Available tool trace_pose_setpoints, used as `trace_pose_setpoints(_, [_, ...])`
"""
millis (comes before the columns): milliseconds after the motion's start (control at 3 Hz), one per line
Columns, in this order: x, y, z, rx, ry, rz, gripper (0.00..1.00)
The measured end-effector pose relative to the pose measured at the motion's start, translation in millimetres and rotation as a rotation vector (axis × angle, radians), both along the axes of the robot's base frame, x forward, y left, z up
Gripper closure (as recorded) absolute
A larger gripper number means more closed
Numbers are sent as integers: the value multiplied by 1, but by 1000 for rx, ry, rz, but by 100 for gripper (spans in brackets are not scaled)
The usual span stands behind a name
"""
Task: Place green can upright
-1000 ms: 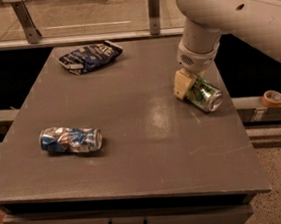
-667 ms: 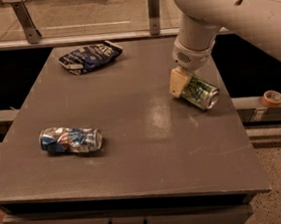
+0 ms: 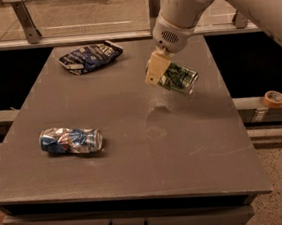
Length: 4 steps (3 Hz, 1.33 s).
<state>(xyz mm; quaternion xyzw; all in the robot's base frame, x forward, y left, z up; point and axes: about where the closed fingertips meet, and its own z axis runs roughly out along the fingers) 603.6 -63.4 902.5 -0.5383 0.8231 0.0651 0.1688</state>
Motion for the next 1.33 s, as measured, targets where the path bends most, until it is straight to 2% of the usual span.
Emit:
trace_pose_setpoints(333, [-9, 28, 34, 112, -43, 170, 100])
trace_pose_setpoints(667, [-14, 39, 58, 257, -81, 315, 100])
trace_pose_setpoints(1000, [-16, 35, 66, 426, -109, 428, 100])
trace_pose_setpoints(1333, [-15, 23, 63, 594, -124, 480, 100])
